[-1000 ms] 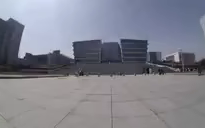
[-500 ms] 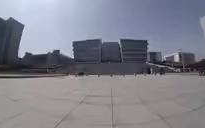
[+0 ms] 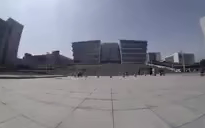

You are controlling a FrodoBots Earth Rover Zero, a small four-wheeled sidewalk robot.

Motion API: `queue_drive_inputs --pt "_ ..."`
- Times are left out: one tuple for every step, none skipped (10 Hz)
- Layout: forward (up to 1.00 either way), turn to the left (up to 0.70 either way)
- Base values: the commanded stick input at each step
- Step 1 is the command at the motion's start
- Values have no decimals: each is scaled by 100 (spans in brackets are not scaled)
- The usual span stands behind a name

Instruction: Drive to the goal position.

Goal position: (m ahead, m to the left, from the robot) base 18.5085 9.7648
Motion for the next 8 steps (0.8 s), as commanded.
queue_drive_inputs --pt "45 27" --pt "45 27" --pt "45 27" --pt "45 27" --pt "45 20" --pt "45 1" --pt "45 0" --pt "45 0"
